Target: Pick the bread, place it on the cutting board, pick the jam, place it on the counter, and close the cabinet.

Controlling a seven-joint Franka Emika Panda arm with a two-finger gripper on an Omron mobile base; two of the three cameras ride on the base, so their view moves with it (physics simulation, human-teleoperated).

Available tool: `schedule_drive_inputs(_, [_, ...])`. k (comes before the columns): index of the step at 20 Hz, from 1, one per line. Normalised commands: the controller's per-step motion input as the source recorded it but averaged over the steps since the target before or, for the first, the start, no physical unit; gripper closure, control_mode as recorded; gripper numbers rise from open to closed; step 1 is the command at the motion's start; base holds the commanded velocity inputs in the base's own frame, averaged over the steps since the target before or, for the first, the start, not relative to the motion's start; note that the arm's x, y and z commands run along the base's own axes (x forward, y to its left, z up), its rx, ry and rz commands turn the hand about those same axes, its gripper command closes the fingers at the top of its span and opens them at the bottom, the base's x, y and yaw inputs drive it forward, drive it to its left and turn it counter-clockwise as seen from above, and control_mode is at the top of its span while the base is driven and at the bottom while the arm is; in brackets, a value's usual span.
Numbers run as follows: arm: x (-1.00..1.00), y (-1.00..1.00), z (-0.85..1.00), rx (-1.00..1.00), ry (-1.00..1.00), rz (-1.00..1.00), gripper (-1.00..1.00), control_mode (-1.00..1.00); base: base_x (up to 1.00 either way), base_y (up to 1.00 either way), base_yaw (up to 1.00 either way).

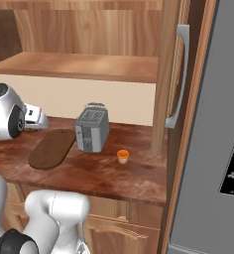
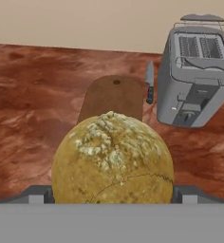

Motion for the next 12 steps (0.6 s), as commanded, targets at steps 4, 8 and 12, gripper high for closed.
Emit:
schedule_drive_inputs(4, [0.00, 0.03, -0.35, -0.03, 0.00, 0.00, 1.00, -1.00, 0.00, 0.00, 0.00])
schedule_drive_inputs(8, [0.00, 0.12, -0.34, -0.04, 0.00, 0.00, 1.00, -1.00, 0.00, 0.00, 0.00])
schedule_drive_inputs(12, [0.00, 0.10, -0.29, -0.02, 0.00, 0.00, 1.00, -1.00, 0.00, 0.00, 0.00])
